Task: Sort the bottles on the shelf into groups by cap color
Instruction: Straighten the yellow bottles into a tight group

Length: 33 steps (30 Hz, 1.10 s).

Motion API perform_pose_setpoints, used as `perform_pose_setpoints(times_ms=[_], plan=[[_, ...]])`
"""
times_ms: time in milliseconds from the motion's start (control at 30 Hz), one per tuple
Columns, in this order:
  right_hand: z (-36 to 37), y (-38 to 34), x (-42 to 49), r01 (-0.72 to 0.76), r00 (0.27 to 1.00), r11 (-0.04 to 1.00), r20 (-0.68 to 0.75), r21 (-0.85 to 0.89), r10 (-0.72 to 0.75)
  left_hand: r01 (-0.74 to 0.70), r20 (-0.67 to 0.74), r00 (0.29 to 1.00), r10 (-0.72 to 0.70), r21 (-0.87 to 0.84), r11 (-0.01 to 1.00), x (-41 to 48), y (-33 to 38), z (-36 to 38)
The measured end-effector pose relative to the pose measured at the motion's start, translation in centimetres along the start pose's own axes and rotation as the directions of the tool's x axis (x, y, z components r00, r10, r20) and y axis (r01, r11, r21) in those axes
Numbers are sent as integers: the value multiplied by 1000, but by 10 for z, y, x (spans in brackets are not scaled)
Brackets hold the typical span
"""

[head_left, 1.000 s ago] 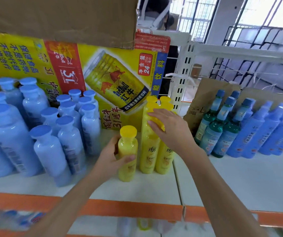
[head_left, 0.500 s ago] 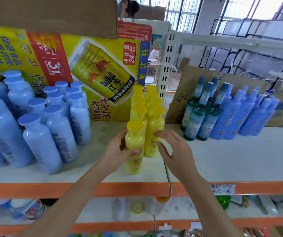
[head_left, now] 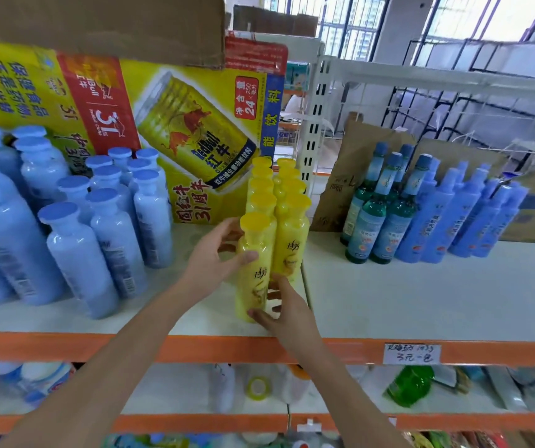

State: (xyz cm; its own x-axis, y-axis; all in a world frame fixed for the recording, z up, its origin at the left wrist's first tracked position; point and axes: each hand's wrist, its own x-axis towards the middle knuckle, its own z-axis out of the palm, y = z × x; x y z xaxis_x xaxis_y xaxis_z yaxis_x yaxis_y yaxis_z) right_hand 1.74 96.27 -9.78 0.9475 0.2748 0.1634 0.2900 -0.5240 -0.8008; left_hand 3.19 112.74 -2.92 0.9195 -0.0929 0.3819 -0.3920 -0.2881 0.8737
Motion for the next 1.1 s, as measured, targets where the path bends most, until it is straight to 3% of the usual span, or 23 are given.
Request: perform_pose_setpoints(times_ms=[100, 167, 267, 367, 600, 1100], plan=[[8, 3, 6, -6, 1000, 1000, -30, 21, 6, -55, -38, 998, 55, -9, 998, 9, 15, -8], [12, 6, 10, -18, 999, 999, -42, 47, 20, -93, -20, 995, 94, 76, 993, 16, 23, -12], [16, 9, 12, -11, 998, 995, -59, 103, 17, -145, 79, 989, 128, 289, 946, 27, 29, -16], [17, 8, 11, 3, 995, 989, -100, 145, 12, -218, 188, 970, 155, 388, 896, 34, 32, -15], [22, 8, 7, 15, 965, 998, -261, 63, 2, -268, 342, 933, 112, 453, 851, 42, 29, -11], [29, 5, 9, -15, 954, 999, -299, 29, 23, -296, 292, 941, 171, 465, 834, 43, 19, -8]])
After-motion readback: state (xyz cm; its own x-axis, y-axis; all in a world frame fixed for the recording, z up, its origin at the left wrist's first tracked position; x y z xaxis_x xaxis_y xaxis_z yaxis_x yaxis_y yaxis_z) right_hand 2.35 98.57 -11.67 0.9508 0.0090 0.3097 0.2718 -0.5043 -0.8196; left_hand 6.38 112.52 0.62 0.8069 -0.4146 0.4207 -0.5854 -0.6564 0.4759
